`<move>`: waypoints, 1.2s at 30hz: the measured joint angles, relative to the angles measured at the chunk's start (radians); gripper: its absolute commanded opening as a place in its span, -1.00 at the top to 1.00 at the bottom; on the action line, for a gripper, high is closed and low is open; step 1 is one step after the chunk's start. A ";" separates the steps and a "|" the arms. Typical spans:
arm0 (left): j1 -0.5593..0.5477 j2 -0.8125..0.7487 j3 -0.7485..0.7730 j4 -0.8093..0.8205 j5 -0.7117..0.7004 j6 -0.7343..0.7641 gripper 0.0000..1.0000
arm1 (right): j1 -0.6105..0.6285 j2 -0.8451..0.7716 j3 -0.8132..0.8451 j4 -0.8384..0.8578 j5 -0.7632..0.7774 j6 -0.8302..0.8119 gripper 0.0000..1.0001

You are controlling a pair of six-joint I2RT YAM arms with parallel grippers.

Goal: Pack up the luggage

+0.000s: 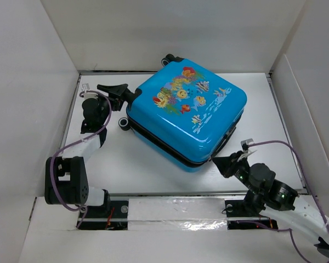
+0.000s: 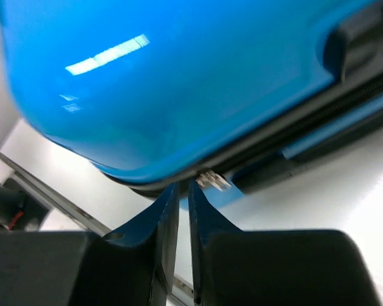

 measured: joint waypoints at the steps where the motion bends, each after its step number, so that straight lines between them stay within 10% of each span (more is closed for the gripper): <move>1: 0.002 0.006 -0.003 -0.001 0.000 -0.001 1.00 | 0.000 -0.005 -0.016 -0.007 0.003 0.009 0.60; 5: 0.008 0.055 -0.004 0.002 0.003 -0.005 1.00 | 0.000 -0.016 -0.055 -0.010 0.014 0.025 0.24; 18: 0.017 0.171 -0.004 0.039 0.018 -0.016 1.00 | 0.000 0.079 -0.109 0.134 0.025 -0.098 0.21; 28: 0.020 0.185 -0.004 0.038 0.012 -0.004 -0.32 | 0.000 0.094 -0.143 0.195 0.027 -0.136 0.08; 36: -0.003 0.136 0.018 -0.080 -0.006 0.111 -0.77 | 0.000 -0.061 -0.177 0.183 0.035 -0.112 -0.14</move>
